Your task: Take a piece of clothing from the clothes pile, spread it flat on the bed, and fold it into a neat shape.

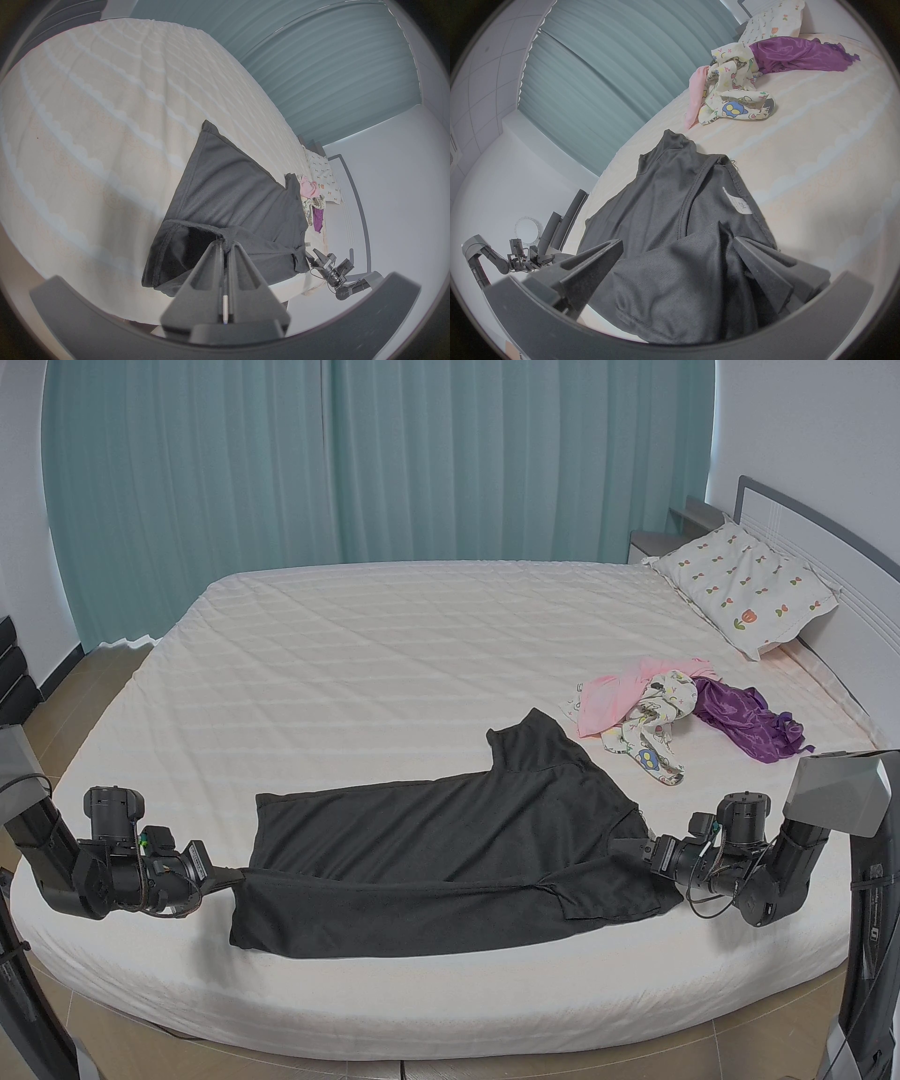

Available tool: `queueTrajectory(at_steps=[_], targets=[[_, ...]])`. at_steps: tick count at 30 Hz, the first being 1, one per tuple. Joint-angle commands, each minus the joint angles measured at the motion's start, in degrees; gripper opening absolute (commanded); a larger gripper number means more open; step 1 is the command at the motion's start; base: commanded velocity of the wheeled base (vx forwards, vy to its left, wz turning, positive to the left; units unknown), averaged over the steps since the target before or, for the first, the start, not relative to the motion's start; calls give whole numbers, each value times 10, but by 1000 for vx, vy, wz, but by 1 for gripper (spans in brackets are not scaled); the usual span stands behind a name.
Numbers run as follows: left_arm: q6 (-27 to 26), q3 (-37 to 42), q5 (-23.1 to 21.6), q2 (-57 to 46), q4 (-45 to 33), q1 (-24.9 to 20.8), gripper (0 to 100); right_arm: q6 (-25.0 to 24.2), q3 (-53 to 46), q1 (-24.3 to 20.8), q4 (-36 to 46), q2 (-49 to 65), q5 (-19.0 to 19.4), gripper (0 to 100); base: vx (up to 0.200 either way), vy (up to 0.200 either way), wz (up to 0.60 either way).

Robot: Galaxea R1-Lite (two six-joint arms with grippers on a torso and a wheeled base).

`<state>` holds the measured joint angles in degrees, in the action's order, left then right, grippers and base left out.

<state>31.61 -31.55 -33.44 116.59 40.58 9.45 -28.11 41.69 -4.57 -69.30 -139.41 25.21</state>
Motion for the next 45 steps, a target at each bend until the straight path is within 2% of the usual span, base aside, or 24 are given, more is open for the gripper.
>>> queueTrajectory(at_steps=[1, 8, 9, 26, 34, 40, 45], targets=[[0, 1, 0, 0, 0, 0, 0, 1, 11, -2, 0, -15, 0, 100, 0, 0, 0], [0, 1, 0, 0, 0, 0, 0, 7, 27, -4, 13, -28, 0, 100, 0, 0, 0], [1, 1, 0, -1, 0, 0, 0, 8, 27, -4, 15, -28, 0, 0, 0, 0, 0], [5, 9, 0, -31, -2, 2, 0, -4, -21, 2, -42, 6, 18, 0, 0, 0, 0], [4, 15, 8, -94, -69, 6, 0, -17, -107, 4, -125, 63, 19, 0, 0, 0, 0], [0, 41, 7, -156, -124, 31, 0, -28, -184, 6, -181, 116, 33, 0, 0, 0, 0], [-1, 79, 7, -192, -127, 32, 0, -32, -231, 10, -203, 149, 36, 0, 0, 0, 0]])
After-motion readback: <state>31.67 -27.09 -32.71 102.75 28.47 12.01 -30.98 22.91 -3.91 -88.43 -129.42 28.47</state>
